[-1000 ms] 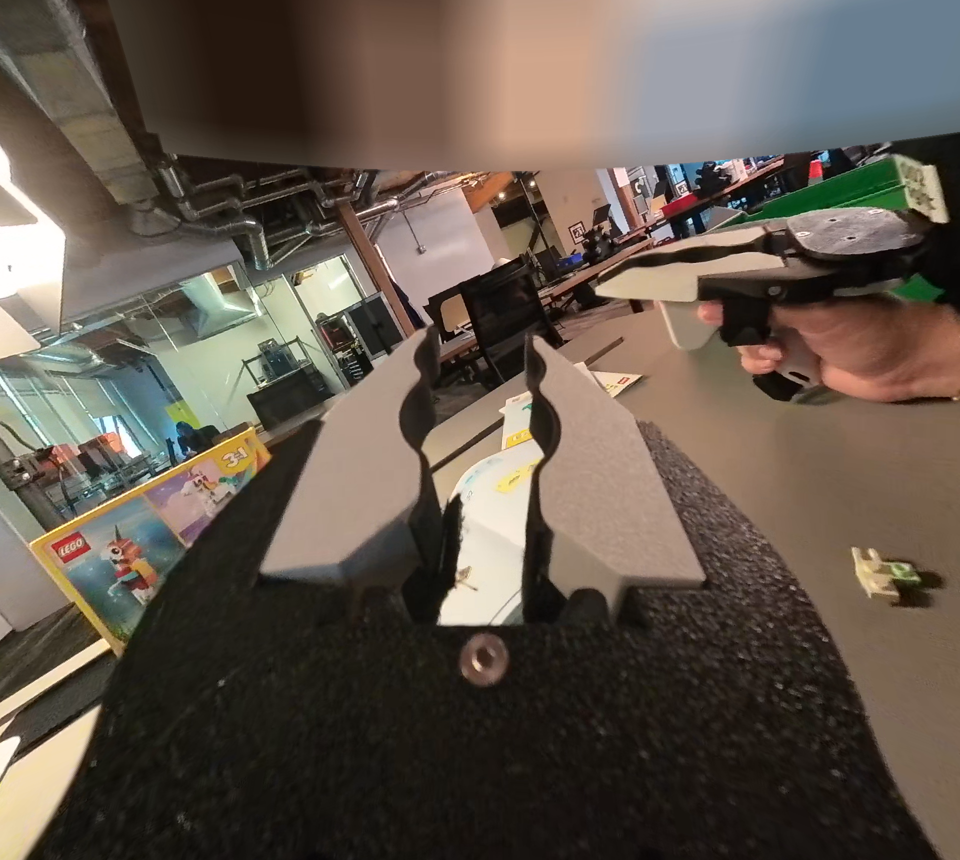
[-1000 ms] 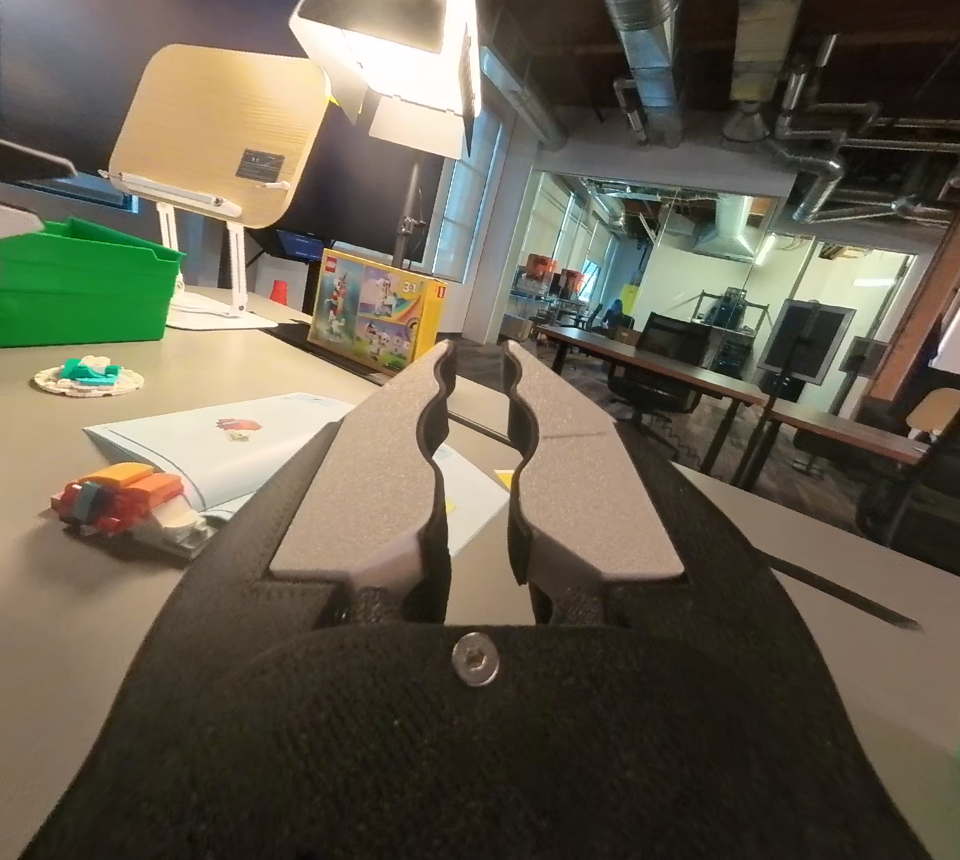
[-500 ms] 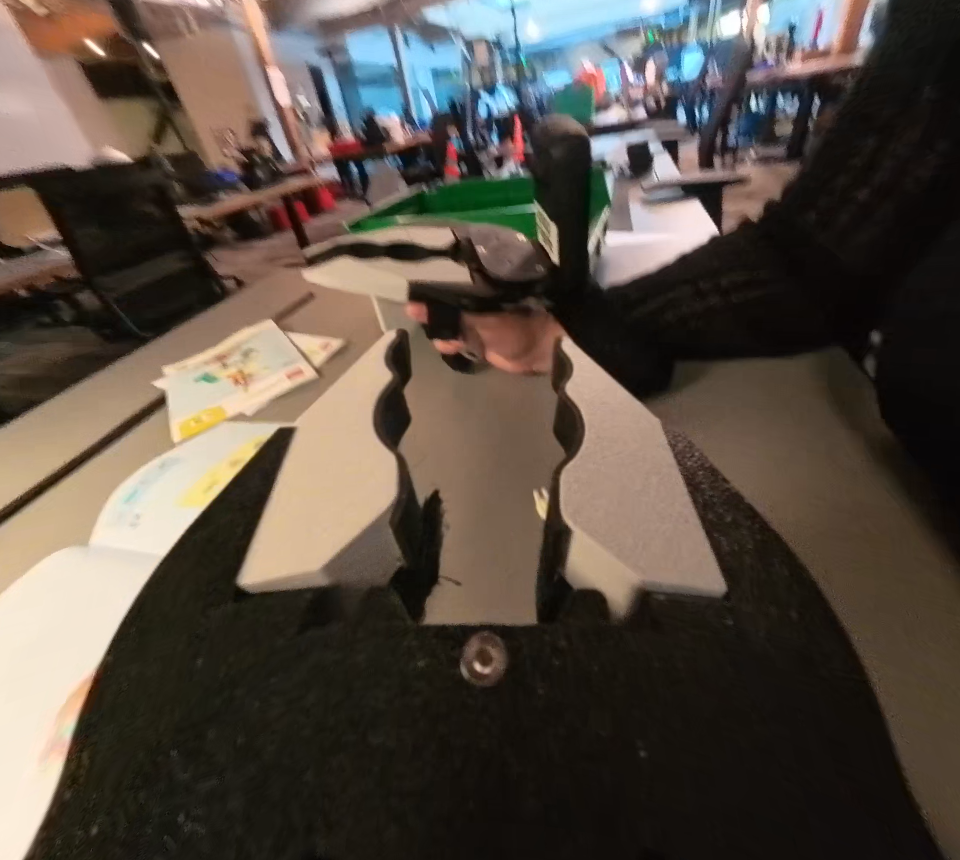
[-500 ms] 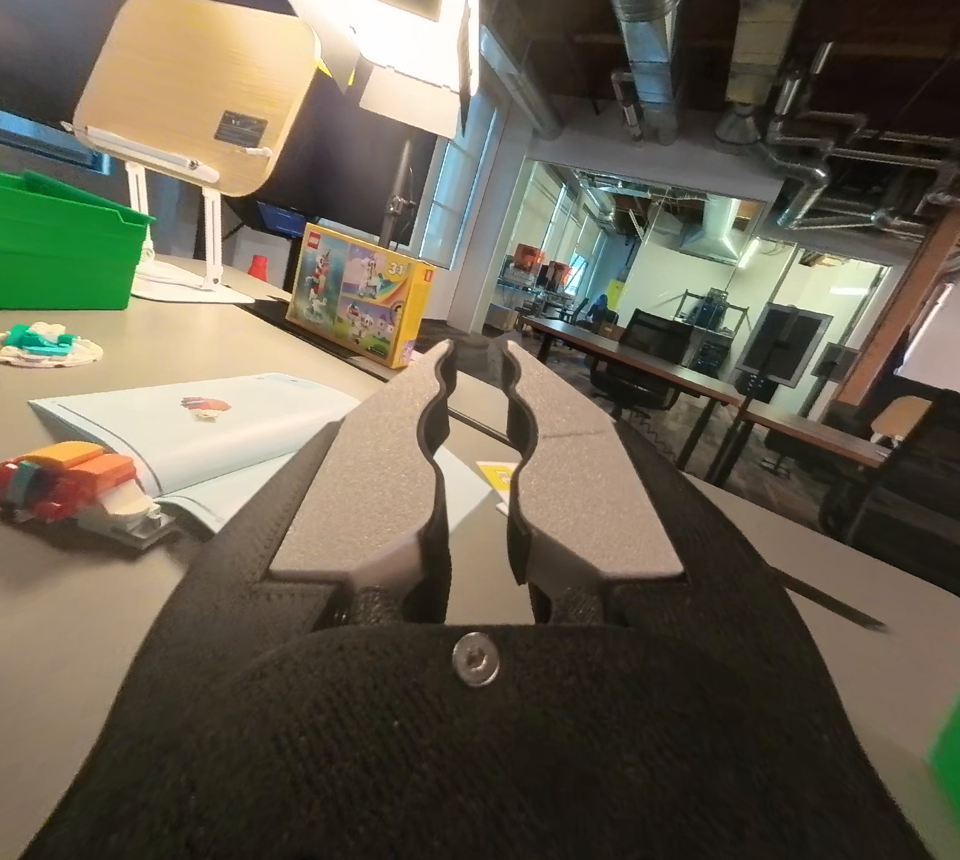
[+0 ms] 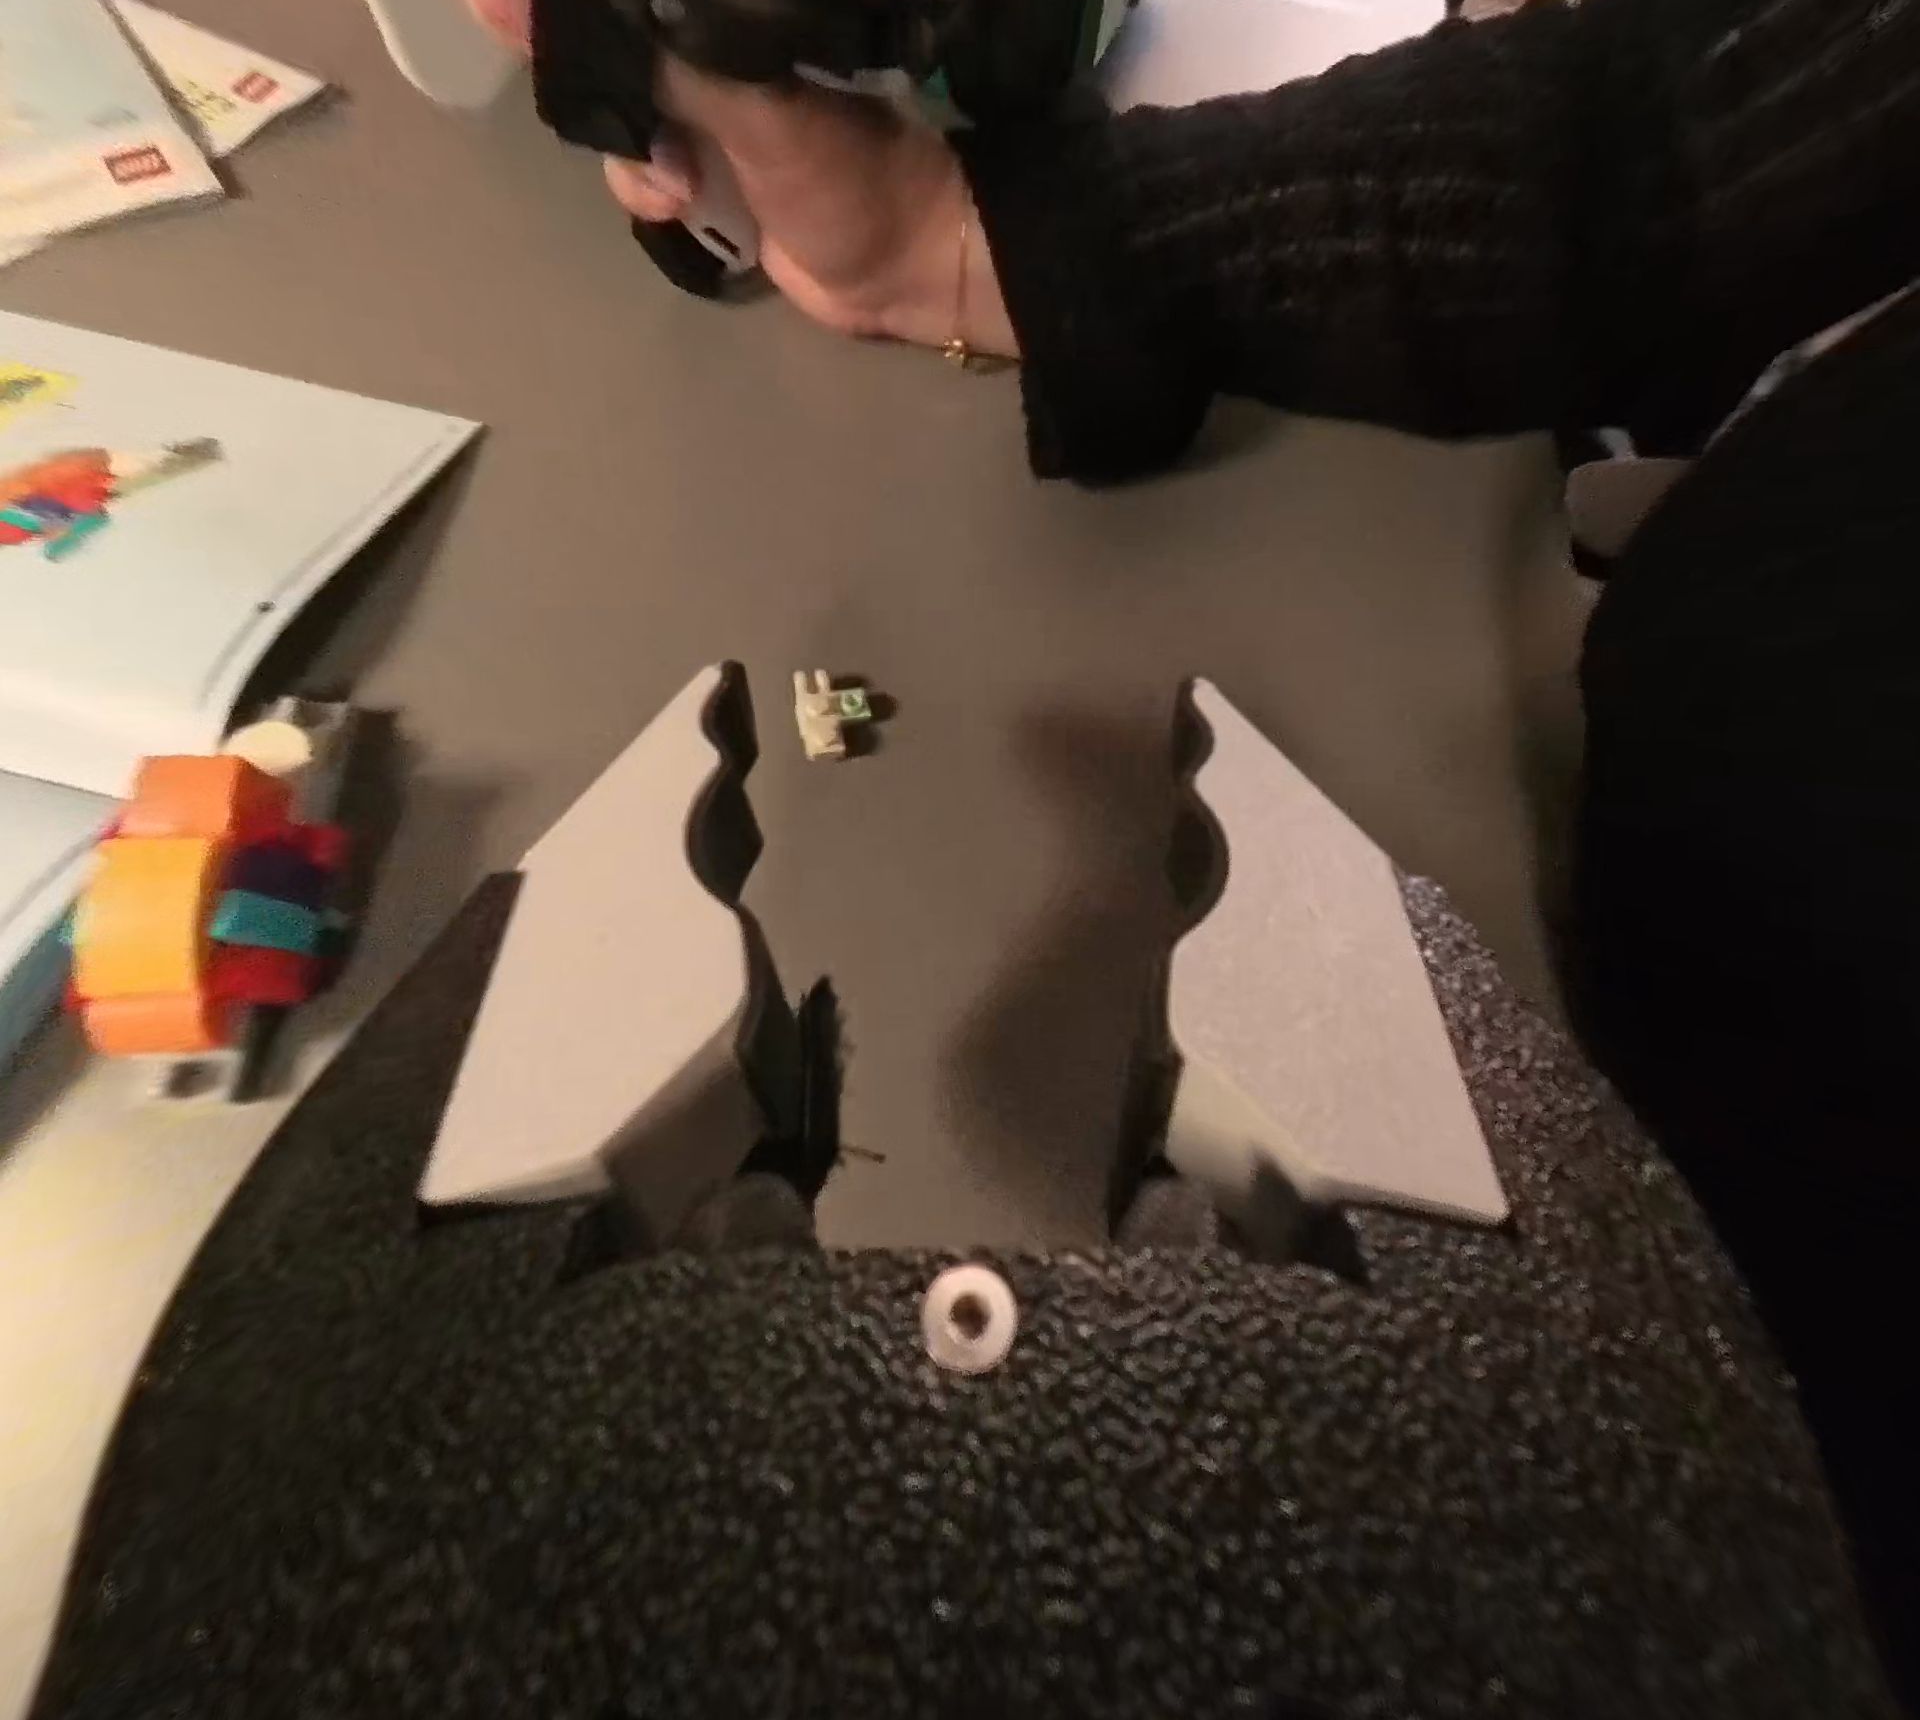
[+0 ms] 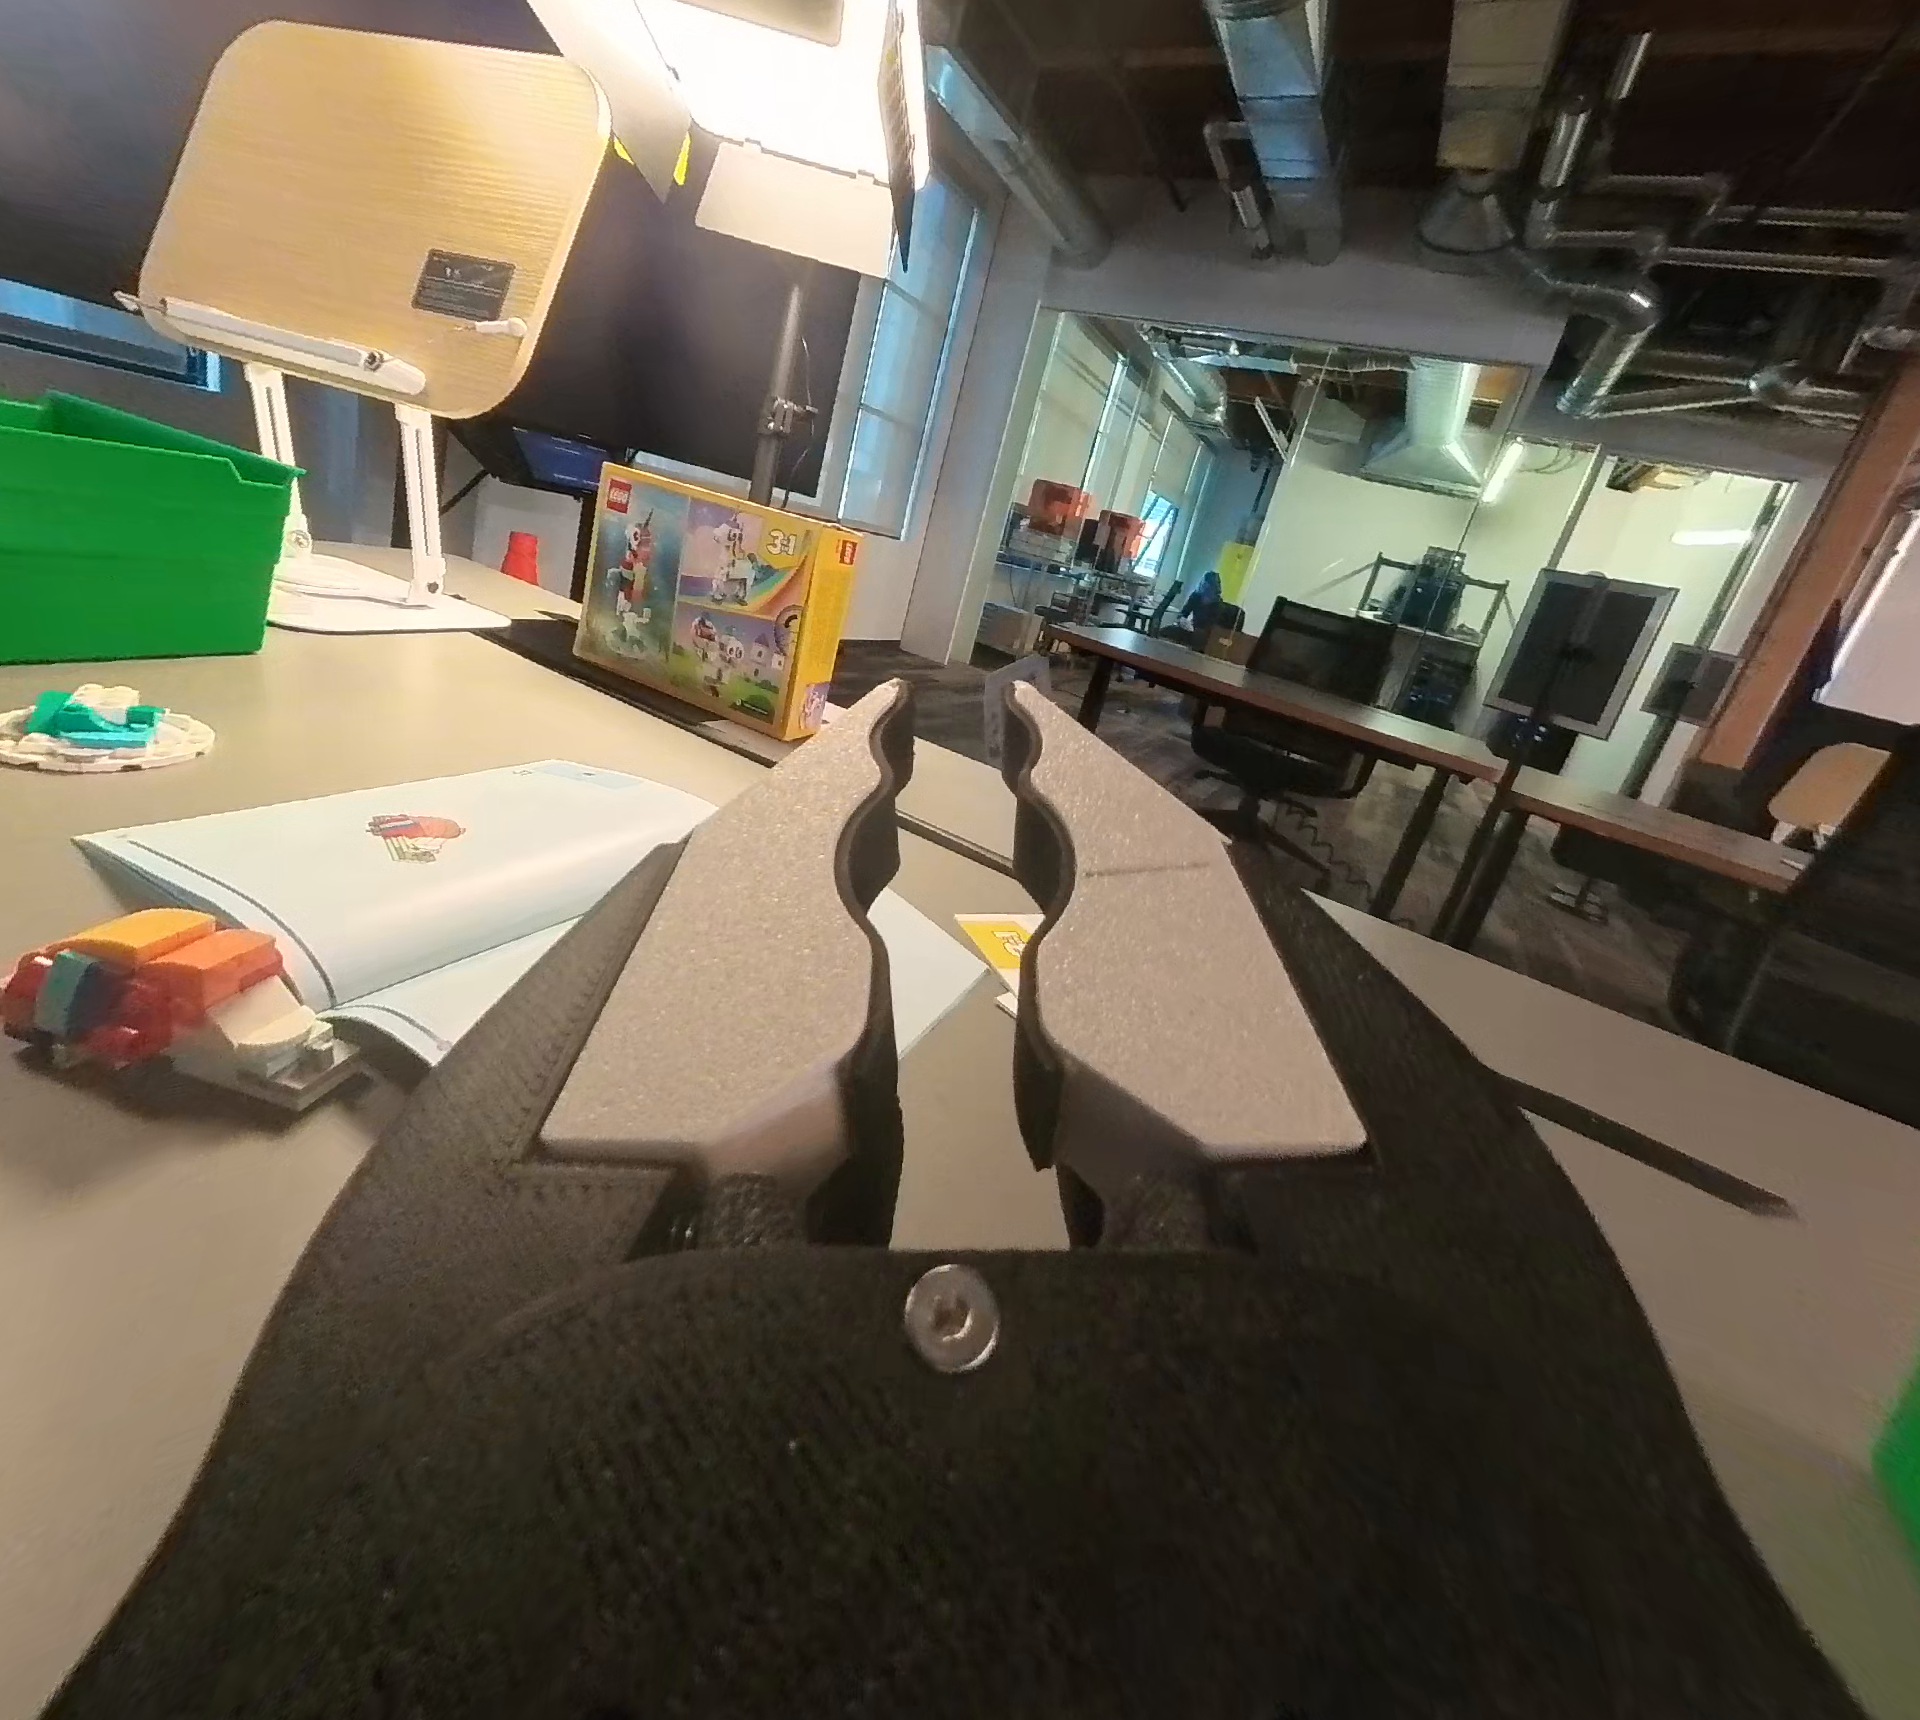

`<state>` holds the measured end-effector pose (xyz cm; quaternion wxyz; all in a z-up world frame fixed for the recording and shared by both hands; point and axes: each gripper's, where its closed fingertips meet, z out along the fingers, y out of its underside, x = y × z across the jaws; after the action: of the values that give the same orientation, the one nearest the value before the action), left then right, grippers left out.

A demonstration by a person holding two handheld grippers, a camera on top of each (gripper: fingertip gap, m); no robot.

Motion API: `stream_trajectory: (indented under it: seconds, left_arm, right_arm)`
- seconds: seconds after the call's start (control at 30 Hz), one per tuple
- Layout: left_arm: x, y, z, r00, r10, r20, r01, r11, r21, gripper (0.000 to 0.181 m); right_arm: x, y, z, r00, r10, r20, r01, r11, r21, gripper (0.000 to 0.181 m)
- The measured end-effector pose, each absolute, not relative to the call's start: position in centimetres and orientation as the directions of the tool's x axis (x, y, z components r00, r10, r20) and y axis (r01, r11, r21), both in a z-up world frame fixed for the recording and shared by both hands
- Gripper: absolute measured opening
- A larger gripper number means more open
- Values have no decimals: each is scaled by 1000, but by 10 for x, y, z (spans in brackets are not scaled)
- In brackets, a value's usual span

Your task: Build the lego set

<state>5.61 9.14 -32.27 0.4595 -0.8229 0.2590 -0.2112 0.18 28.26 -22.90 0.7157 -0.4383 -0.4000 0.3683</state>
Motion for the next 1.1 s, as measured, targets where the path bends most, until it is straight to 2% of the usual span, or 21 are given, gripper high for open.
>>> stream_trajectory:
  seconds: [0.13,0.4,0.6,0.73,0.83,0.97,1.1]
  left_arm:
    - [54,96,-341,824,-550,136,-211,-521,-827,83]
    - [63,94,-353,815,-542,206,-200,-596,-777,83]
    - [81,79,-351,771,-596,226,-228,-588,-776,80]
    - [86,60,-331,754,-625,202,-205,-517,-831,70]
    - [54,52,-310,839,-533,114,-156,-434,-887,60]
    - [-30,47,-305,975,-200,-93,-170,-411,-896,37]
    - [-57,48,-333,993,-112,-33,-88,-522,-848,34]
  right_arm:
    - [2,282,-229,404,883,241,-180,335,-925,14]
    - [-3,278,-228,381,893,238,-191,328,-925,14]
    - [-9,278,-231,375,895,243,-183,328,-927,14]
    - [-8,280,-231,384,892,238,-179,325,-929,14]
    - [-7,284,-231,396,892,218,-182,309,-934,14]
    - [-8,282,-232,390,893,222,-181,311,-933,14]
    - [-10,279,-233,383,890,246,-167,328,-930,14]
